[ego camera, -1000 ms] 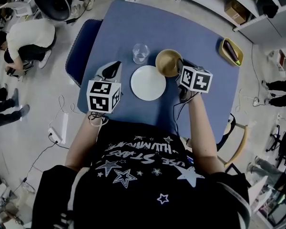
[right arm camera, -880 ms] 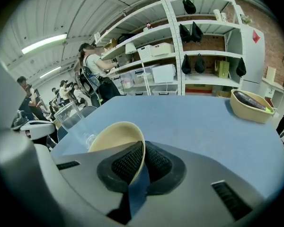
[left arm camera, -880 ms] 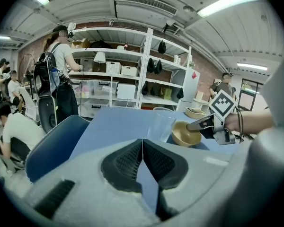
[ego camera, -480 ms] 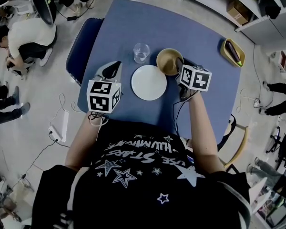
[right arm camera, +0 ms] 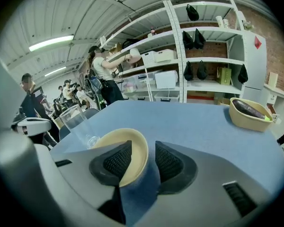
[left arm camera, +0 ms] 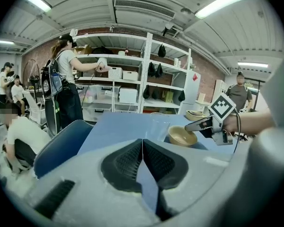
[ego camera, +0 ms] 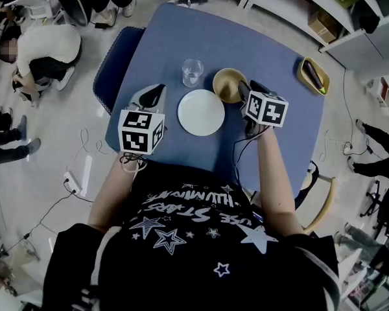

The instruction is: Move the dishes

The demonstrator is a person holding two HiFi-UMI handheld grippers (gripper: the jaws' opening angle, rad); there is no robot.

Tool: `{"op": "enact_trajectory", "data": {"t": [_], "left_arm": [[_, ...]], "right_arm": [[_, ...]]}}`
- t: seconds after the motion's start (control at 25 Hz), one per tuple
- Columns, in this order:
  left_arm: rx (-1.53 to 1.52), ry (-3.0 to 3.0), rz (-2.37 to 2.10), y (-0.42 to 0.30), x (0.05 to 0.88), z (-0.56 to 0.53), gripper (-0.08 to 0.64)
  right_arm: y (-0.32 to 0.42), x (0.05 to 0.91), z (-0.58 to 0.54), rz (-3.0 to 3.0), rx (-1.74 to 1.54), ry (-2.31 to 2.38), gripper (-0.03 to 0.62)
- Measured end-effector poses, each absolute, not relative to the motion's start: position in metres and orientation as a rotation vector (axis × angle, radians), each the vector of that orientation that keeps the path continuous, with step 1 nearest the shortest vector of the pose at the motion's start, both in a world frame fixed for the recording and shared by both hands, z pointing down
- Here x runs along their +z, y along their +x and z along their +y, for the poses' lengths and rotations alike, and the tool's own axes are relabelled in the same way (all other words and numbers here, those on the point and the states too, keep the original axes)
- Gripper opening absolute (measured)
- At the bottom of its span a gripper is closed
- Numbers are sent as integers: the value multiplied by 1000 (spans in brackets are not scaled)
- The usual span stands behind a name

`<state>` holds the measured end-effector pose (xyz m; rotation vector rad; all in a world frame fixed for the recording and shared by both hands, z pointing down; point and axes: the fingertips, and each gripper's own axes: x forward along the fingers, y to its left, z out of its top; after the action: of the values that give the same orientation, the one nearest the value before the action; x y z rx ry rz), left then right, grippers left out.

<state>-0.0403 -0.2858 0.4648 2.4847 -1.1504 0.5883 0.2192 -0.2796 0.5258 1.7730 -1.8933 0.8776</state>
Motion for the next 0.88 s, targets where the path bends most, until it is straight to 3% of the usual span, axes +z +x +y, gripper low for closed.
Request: {"op": "enact_trajectory", "data": {"t": [0.44, 0.88], "left_arm": [[517, 2502, -1257, -39, 436, -252, 21], [452, 2390, -1446, -32, 431, -166, 21]], "right_arm": [[207, 471, -264, -2058, 684, 1743, 155], [185, 444, -210, -2276, 545, 1533, 56]]}}
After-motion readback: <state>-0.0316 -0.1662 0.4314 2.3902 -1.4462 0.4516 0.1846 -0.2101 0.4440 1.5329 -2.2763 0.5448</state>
